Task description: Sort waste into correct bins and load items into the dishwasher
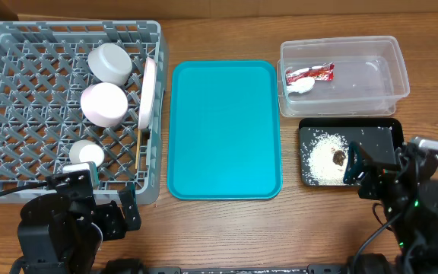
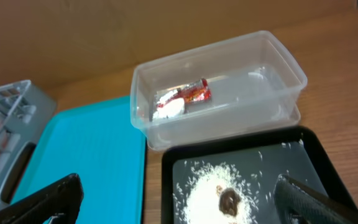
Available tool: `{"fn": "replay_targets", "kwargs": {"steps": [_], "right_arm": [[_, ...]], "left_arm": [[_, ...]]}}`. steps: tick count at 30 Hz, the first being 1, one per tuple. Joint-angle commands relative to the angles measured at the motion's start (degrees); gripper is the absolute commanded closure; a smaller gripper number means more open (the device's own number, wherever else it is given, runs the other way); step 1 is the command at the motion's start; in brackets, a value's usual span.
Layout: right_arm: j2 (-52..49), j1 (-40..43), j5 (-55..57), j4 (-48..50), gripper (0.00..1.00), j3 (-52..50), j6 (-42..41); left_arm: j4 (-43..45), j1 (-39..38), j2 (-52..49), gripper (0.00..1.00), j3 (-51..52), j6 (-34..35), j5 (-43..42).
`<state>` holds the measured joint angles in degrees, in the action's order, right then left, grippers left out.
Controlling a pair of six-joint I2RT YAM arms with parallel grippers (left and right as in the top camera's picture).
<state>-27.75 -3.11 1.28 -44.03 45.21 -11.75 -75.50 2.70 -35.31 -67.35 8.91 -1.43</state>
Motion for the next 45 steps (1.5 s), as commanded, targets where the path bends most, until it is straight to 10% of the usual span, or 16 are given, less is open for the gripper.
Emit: {"fn": "replay_targets", "kwargs": {"steps": [1,20,45], "right_arm": [[5.7,-1.6,1.2,6.6,0.00,-8.2,0.2],[27.2,-3.4,1.2,42.6,0.00,-39.0,0.2],[27.6,-0.8,-3.0,39.4,0.00,-44.7,0.2]], "left_arm": [[0.0,-0.2,0.1,0.00,0.2,0.5,0.4],[0.0,-0.2,0.1,0.00,0.2,0.5,0.4],[0.0,-0.2,0.1,0.00,0.2,0.5,0.4]]}}
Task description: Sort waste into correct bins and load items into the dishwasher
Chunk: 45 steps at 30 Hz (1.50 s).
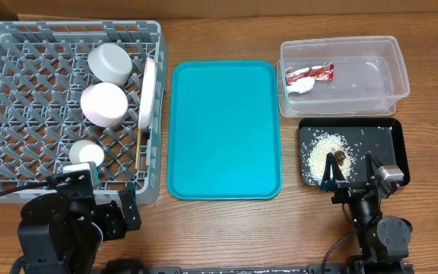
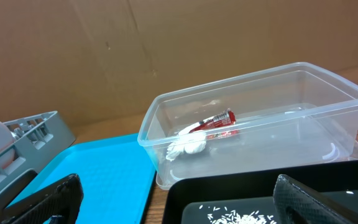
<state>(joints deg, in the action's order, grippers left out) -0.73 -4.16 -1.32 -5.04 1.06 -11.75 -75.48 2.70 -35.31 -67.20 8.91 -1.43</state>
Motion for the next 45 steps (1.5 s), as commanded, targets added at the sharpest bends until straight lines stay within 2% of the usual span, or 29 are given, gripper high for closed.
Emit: {"fn": "replay_targets", "kwargs": {"steps": [1,33,38,45], "right_arm": [[0.6,0.2,-0.4,0.4,0.00,-0.6,0.2],[0.6,0.2,-0.4,0.4,0.00,-0.6,0.2],[0.6,0.2,-0.4,0.4,0.00,-0.6,0.2],[0.6,0.2,-0.4,0.4,0.00,-0.6,0.2]], "left_arm": [[0.0,-0.2,0.1,0.00,0.0,0.5,0.4],[0.5,-0.2,1.2,0.00,1.2,0.5,2.0],[8.0,-0.9,6.3,0.00,9.7,0.3,2.0],[25.7,-3.9,17.2,0.00,28.2,0.4,2.0]]}}
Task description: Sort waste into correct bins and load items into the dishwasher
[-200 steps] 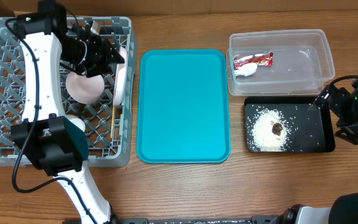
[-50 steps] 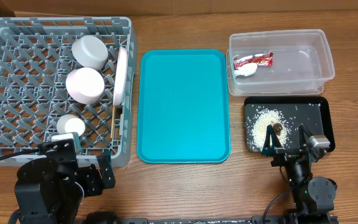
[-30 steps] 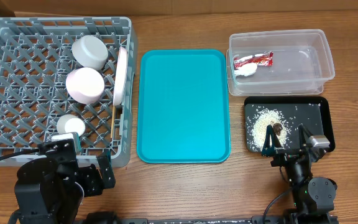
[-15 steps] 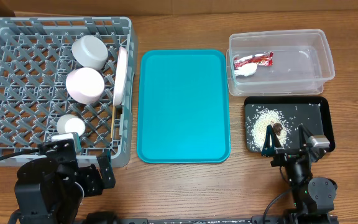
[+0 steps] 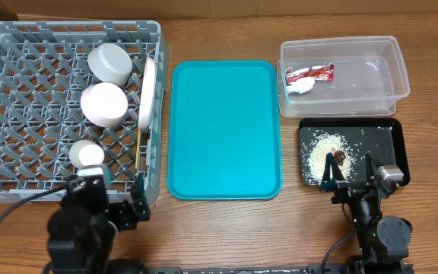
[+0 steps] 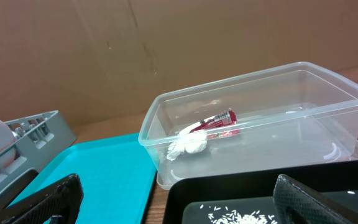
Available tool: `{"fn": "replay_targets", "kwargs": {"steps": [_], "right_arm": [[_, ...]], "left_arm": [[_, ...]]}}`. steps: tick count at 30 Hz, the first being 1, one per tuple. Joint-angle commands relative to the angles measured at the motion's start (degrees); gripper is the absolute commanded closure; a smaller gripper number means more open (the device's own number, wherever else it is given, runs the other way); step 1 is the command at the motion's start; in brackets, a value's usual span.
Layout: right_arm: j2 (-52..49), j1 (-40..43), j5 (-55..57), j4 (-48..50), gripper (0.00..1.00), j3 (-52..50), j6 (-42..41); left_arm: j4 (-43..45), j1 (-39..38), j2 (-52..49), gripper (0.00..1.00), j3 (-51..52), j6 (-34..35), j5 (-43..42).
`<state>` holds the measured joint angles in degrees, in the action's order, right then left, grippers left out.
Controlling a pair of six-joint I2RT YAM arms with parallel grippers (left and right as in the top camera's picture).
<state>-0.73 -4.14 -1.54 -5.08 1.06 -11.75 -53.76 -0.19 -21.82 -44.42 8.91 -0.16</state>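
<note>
The grey dish rack at the left holds two white bowls [image 5: 110, 63], an upright plate [image 5: 148, 93] and a small cup [image 5: 90, 154]. In the clear bin [image 5: 371, 72] at the back right lie a red wrapper [image 6: 219, 119] and a white tissue [image 6: 188, 144]. Just in front of it, the black tray [image 5: 382, 137] carries scattered rice [image 5: 324, 152] and a brown scrap [image 5: 339, 158]. My right gripper [image 5: 348, 176] rests low at that tray's near edge, open and empty. My left arm [image 5: 90, 221] sits at the front left below the rack, its jaws not discernible.
A bare teal tray [image 5: 223, 129] lies between the rack and the bins. A brown cardboard wall [image 6: 166, 43] stands behind the table. Both arm bases occupy the front edge.
My left arm has shifted slightly to the right at the front left and looks narrower from above. My right arm, the bins and the rack have not changed.
At first my right gripper was open over the black tray's right part, looking down on the rice. Then it was low at the tray's near edge, still open, and it stays there. My left arm has since shifted a little.
</note>
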Motion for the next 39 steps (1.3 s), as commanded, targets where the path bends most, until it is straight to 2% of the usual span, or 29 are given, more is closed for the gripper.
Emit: {"fn": "replay_targets", "kwargs": {"steps": [1,6,15,22,26,32,39], "right_arm": [[0.6,0.2,-0.2,0.4,0.00,-0.6,0.2],[0.6,0.2,-0.2,0.4,0.00,-0.6,0.2],[0.6,0.2,-0.2,0.4,0.00,-0.6,0.2],[0.6,0.2,-0.2,0.4,0.00,-0.6,0.2],[0.6,0.2,-0.2,0.4,0.00,-0.6,0.2],[0.6,0.2,-0.2,0.4,0.00,-0.6,0.2],[0.6,0.2,-0.2,0.4,0.00,-0.6,0.2]], "left_arm": [[6.7,-1.3,5.1,0.00,8.0,0.4,0.7],[21.8,-1.8,12.2,0.00,20.8,1.1,0.5],[45.5,-2.1,21.0,0.00,36.5,2.9,0.6],[62.0,-2.1,21.6,0.00,44.0,1.3,0.7],[60.3,-2.1,21.6,0.00,44.2,-2.3,0.2],[49.1,-2.1,21.6,0.00,44.1,-2.3,0.2],[49.3,-2.1,21.3,0.00,44.1,-2.3,0.2]]}}
